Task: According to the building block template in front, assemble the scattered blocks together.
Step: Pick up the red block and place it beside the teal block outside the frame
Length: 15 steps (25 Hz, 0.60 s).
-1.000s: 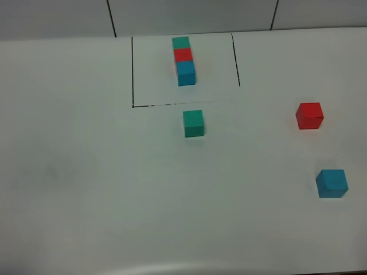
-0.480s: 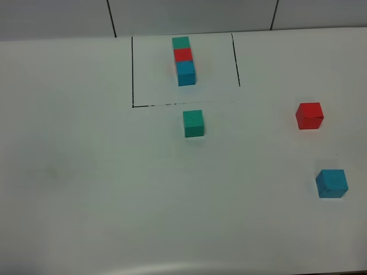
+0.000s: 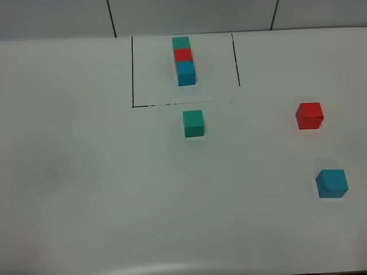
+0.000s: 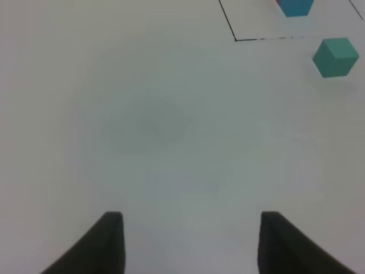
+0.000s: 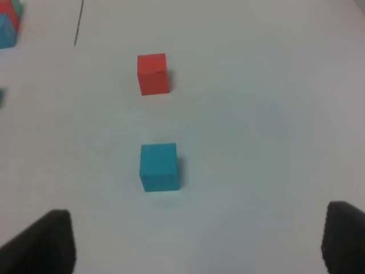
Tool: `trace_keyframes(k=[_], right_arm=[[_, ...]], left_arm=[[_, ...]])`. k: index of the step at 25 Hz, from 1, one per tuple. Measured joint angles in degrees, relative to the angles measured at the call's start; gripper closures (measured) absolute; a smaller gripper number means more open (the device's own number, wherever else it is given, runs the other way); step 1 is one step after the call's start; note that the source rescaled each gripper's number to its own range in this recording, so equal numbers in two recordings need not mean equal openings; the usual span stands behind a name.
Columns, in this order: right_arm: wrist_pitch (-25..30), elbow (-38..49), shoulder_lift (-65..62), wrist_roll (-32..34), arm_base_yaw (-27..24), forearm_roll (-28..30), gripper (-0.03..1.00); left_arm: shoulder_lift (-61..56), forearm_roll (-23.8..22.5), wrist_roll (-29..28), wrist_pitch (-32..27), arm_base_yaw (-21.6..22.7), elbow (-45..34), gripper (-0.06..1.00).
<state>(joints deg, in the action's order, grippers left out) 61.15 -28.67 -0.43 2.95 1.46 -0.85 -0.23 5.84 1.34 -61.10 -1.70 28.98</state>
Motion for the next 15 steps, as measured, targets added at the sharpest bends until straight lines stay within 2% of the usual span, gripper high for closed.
trace_keyframes(k=[11,15], right_arm=[[-0.7,-0.3,0.4,0.0,0.0,-1.3,0.21],[-3.9,-3.3,10.5,0.0,0.0,-1.3,0.21]], left_arm=[[0.0,0.0,0.0,0.0,0.0,0.0,0.83],[0.0,0.0,0.0,0.0,0.0,0.0,0.83]])
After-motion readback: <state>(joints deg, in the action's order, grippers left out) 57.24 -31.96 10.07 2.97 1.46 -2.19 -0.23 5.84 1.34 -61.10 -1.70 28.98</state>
